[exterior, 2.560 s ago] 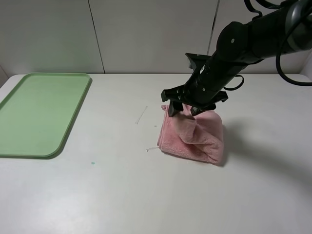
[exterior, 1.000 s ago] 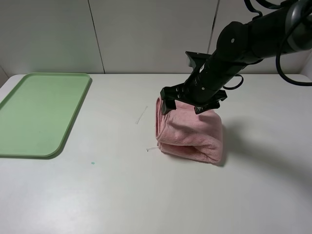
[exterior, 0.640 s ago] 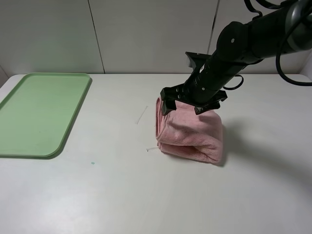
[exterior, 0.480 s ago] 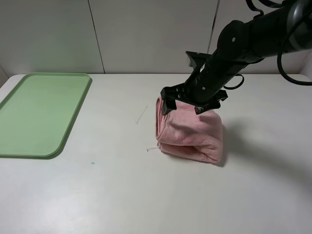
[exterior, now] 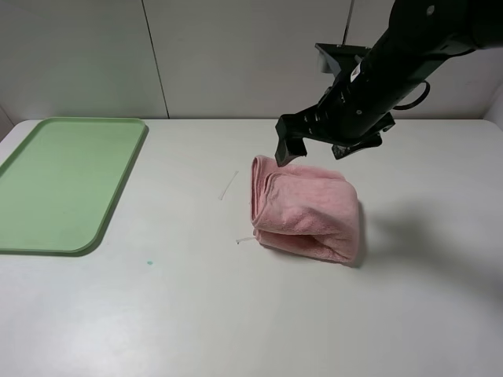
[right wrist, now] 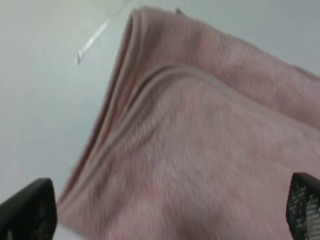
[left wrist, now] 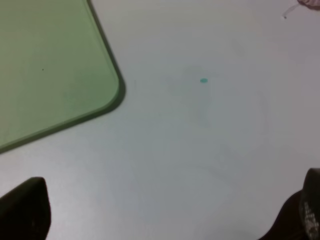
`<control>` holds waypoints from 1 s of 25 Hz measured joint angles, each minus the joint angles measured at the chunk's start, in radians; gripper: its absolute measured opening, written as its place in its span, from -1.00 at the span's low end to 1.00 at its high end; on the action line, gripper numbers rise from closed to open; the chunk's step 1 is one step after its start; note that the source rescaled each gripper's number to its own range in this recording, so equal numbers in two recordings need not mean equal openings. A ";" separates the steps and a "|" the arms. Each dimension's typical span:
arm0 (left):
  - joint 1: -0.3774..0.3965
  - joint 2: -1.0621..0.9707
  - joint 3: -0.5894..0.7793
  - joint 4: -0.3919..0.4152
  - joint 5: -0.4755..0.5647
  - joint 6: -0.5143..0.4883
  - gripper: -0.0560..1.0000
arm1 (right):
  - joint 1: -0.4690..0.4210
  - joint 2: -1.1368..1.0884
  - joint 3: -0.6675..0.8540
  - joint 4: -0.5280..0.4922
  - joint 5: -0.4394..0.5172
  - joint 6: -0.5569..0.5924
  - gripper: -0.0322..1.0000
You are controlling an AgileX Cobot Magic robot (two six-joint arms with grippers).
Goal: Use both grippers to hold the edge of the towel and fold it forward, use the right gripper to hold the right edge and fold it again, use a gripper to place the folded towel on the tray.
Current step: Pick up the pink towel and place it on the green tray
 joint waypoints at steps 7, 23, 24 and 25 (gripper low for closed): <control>0.000 0.000 0.000 0.000 0.000 0.000 1.00 | 0.000 -0.093 0.000 -0.084 0.110 0.061 1.00; 0.000 0.000 0.000 0.000 0.000 0.000 1.00 | -0.156 -0.431 0.176 -0.164 0.262 0.069 1.00; 0.000 0.000 0.000 0.000 0.000 0.000 1.00 | -0.173 -0.463 0.203 -0.164 0.262 0.069 1.00; 0.000 0.000 0.000 0.000 0.000 0.000 1.00 | -0.187 -0.496 0.230 -0.164 0.262 0.069 1.00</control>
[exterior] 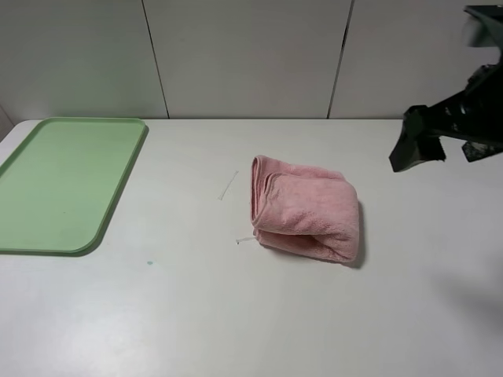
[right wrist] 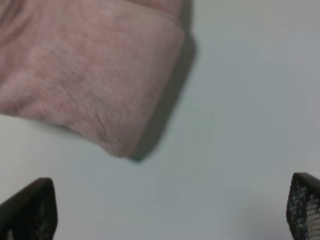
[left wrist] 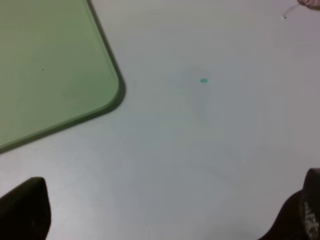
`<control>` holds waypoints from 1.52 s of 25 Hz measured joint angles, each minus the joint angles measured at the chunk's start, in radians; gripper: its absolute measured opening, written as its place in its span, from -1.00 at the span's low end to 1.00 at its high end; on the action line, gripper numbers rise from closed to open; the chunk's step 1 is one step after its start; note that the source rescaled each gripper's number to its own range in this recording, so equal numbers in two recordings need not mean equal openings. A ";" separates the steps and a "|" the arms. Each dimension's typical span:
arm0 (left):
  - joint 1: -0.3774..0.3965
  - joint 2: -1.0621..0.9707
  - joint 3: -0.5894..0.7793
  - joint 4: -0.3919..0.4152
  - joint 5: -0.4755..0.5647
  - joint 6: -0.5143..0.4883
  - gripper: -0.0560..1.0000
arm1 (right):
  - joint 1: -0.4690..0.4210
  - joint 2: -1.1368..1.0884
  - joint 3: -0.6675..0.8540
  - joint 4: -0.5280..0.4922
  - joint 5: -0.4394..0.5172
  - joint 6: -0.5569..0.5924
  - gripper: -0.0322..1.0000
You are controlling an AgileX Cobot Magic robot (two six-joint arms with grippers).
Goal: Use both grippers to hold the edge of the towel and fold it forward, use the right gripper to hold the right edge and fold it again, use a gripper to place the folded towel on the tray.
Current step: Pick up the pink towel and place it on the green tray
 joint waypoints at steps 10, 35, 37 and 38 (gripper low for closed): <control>0.000 0.000 0.000 0.000 0.000 0.000 1.00 | -0.125 -0.303 0.214 0.007 -0.010 -0.012 1.00; 0.000 0.000 0.000 0.000 0.000 0.000 1.00 | -0.139 -0.915 0.419 0.029 0.035 -0.109 1.00; 0.000 0.000 0.000 0.000 0.000 0.000 1.00 | -0.153 -0.965 0.419 0.027 0.035 -0.109 1.00; 0.000 0.000 0.000 0.000 0.000 0.000 1.00 | -0.168 -0.992 0.419 0.027 0.035 -0.109 1.00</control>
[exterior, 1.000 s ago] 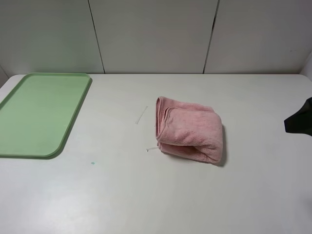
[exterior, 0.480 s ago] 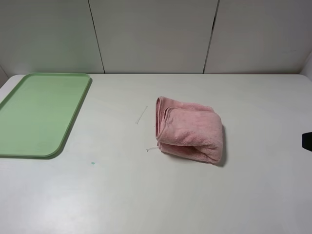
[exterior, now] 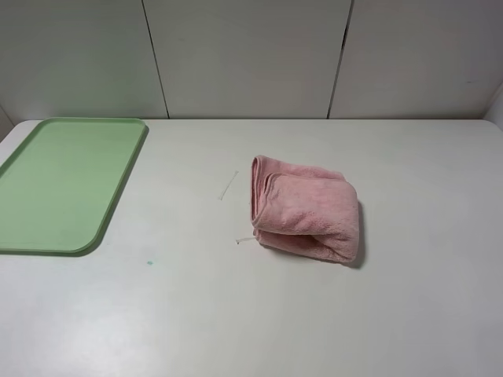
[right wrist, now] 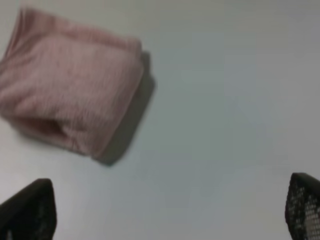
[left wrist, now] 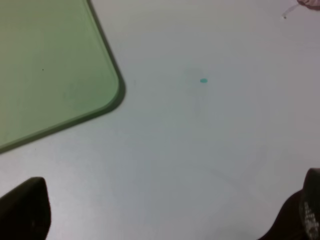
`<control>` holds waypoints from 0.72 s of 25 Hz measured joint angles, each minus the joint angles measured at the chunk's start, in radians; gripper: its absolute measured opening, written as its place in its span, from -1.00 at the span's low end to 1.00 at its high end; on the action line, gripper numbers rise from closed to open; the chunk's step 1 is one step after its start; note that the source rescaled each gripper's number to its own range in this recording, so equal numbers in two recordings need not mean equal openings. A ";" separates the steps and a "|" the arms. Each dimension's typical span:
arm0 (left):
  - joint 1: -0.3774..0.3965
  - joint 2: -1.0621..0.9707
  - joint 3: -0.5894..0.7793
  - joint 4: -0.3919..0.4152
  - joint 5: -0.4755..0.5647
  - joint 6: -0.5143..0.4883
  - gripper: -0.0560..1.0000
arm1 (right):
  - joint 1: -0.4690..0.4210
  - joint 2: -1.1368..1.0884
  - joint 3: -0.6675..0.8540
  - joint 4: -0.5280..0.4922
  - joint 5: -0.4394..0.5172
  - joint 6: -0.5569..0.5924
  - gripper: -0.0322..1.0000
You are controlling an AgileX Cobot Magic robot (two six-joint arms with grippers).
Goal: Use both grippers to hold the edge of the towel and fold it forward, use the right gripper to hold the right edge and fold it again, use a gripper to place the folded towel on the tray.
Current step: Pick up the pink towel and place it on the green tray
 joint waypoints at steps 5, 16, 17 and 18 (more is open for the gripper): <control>0.000 0.000 0.000 0.000 0.000 0.000 1.00 | -0.089 -0.119 0.000 0.000 0.000 -0.006 1.00; 0.000 0.000 0.000 0.000 0.000 0.000 1.00 | -0.203 -0.188 0.002 0.000 0.000 -0.014 1.00; 0.000 0.000 0.000 0.000 0.000 0.000 1.00 | -0.203 -0.188 0.002 0.000 0.000 -0.014 1.00; 0.000 0.000 0.000 0.000 0.000 0.000 1.00 | -0.203 -0.188 0.002 0.000 0.000 -0.014 1.00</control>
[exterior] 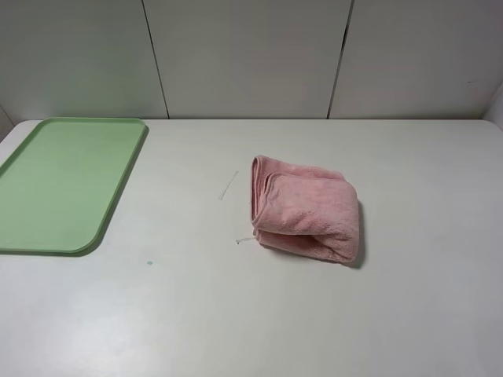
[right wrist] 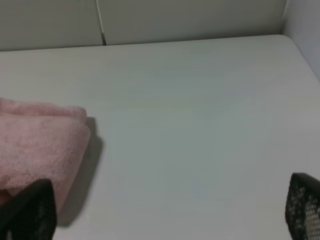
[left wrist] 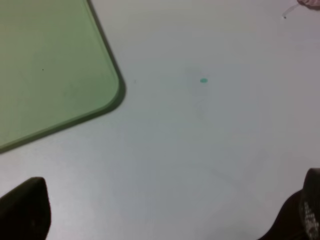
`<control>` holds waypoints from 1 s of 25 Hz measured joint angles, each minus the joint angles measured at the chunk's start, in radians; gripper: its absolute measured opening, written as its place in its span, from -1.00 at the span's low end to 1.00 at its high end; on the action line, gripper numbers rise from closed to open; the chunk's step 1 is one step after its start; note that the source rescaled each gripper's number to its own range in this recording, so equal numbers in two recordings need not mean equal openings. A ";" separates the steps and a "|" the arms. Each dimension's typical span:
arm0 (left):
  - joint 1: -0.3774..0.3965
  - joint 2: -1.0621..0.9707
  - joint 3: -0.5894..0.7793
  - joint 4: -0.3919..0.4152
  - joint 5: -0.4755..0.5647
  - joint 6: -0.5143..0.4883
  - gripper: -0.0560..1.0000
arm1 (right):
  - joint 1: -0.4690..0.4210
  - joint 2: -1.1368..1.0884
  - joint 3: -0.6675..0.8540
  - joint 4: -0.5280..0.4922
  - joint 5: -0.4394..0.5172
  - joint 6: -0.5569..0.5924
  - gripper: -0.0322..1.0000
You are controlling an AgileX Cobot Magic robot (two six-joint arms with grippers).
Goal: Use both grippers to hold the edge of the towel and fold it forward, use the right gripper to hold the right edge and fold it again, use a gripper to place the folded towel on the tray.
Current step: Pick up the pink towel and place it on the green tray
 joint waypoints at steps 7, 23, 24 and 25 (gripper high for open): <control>0.000 0.000 0.000 0.000 0.000 0.000 1.00 | 0.000 0.000 0.000 0.000 0.000 0.000 1.00; 0.000 0.000 0.000 0.000 0.000 0.000 1.00 | 0.000 0.000 0.000 0.000 0.000 0.000 1.00; 0.000 0.000 0.000 0.000 0.000 0.000 1.00 | 0.000 0.000 0.000 0.000 0.000 0.000 1.00; 0.000 0.000 0.000 0.001 0.000 0.000 1.00 | 0.000 0.000 0.000 0.000 0.000 0.000 1.00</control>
